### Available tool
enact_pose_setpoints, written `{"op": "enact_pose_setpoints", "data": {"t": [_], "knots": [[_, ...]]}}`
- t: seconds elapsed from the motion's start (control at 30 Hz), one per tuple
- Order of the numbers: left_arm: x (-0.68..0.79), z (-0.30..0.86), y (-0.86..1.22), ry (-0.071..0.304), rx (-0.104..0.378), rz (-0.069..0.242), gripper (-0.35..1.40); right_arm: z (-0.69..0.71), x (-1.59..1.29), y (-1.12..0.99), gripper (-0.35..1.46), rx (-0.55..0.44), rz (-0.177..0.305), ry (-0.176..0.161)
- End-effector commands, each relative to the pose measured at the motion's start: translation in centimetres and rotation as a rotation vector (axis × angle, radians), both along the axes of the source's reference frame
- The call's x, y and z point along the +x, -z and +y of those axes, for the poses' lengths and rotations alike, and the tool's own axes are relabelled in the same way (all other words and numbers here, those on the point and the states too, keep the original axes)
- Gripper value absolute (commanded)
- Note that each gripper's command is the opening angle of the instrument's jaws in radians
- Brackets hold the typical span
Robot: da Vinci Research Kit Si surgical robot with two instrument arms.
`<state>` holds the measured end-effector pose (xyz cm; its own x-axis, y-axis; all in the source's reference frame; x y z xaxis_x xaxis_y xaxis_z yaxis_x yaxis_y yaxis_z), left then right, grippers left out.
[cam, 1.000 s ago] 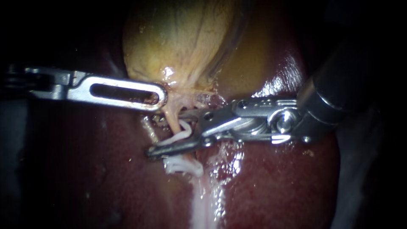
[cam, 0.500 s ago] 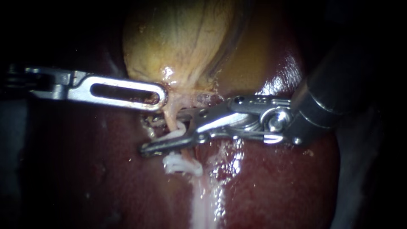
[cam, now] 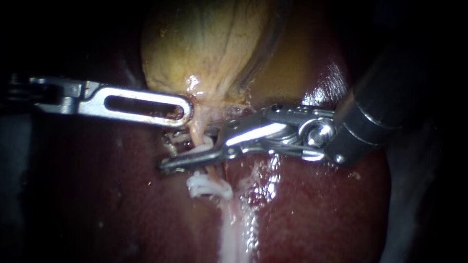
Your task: Clipping third clip left tube
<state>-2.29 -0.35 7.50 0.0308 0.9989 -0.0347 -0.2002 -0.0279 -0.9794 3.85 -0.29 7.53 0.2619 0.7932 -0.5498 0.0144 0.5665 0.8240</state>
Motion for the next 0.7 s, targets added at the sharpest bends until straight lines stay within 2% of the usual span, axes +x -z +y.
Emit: {"op": "enact_pose_setpoints", "data": {"t": [0.03,0.1,0.13,0.47,0.7], "knots": [[0.0,0.0,0.0,0.0,0.0,0.0,-0.35,0.0,-0.01,0.01,-0.04,-0.002,-0.001,0.002],[0.0,0.0,0.0,0.0,0.0,0.0,-0.35,0.01,-0.01,0.02,-0.19,0.015,-0.004,-0.002],[0.0,0.0,0.0,0.0,0.0,0.0,-0.35,0.01,-0.02,0.02,-0.35,0.032,-0.007,-0.004],[-0.01,0.0,0.0,0.0,0.0,0.0,-0.35,0.06,-0.14,-0.06,-0.35,0.043,-0.02,0.011],[-0.01,0.0,-0.01,0.0,0.0,0.0,-0.35,0.03,-0.13,-0.07,-0.35,0.048,-0.021,0.021]]}}
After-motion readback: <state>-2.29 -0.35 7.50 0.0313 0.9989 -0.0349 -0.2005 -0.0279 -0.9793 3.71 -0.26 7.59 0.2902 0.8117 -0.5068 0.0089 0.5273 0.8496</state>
